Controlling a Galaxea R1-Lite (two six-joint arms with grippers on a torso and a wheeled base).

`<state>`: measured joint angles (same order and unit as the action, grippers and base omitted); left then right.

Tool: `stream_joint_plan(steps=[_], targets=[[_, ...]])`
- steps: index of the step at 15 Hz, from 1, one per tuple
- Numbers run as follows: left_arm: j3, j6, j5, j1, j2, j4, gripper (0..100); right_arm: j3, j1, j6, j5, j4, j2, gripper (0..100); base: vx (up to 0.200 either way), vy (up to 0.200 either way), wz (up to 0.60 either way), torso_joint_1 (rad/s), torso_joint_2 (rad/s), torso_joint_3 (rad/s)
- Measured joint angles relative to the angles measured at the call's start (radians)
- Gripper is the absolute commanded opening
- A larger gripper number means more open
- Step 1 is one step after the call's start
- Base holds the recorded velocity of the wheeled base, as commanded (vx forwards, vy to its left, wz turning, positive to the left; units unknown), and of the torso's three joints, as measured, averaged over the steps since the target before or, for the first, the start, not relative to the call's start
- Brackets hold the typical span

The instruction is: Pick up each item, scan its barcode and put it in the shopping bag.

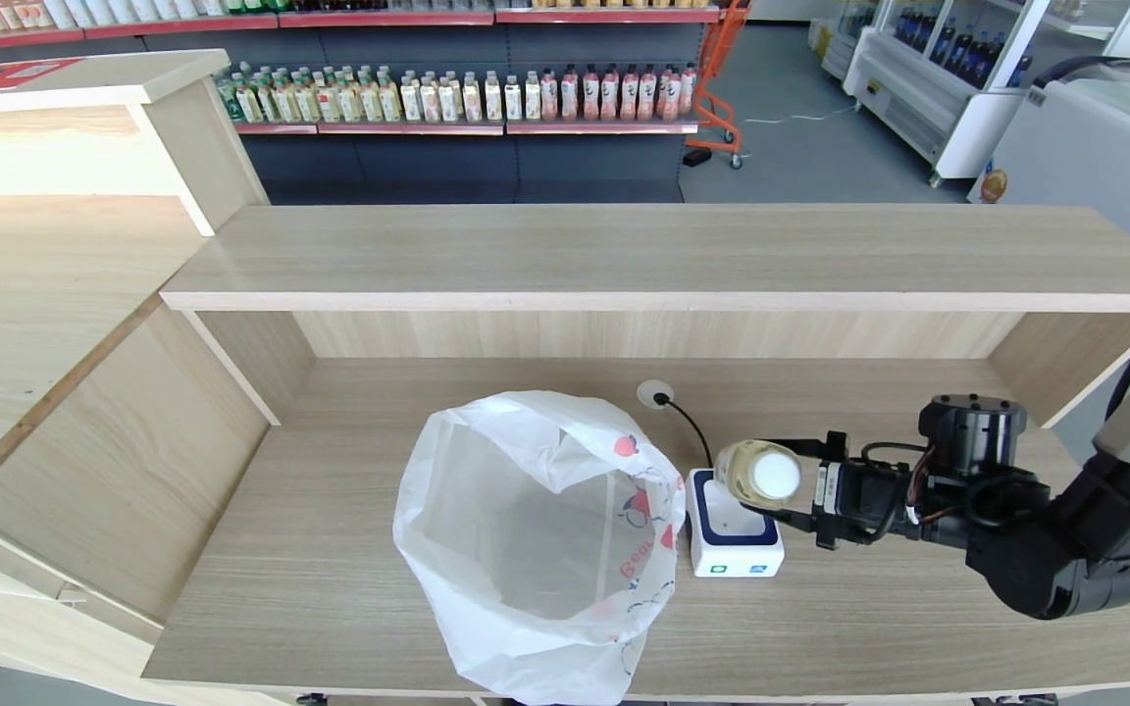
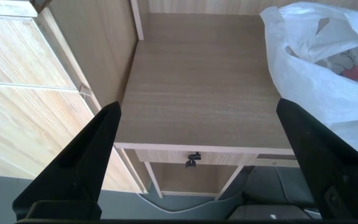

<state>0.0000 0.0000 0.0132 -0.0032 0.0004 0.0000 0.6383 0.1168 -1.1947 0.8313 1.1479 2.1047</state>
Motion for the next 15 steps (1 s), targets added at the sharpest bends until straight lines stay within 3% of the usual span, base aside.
stream_joint_plan(steps=[10,13,15], targets=[[0.000,0.000,0.000,0.000,0.000,0.000,100,0.003,0.000,0.024,-0.001,-0.001,-0.006,0,0.000,0.000,0.00,0.000,0.00,0.000],[0.000,0.000,0.000,0.000,0.000,0.000,100,-0.013,-0.013,0.170,0.006,0.000,-0.071,0,0.000,0.000,0.00,0.000,0.00,0.000],[0.000,0.000,0.000,0.000,0.000,0.000,100,-0.020,-0.014,0.377,0.009,0.002,-0.162,0,0.000,0.000,0.00,0.000,0.00,0.000]])
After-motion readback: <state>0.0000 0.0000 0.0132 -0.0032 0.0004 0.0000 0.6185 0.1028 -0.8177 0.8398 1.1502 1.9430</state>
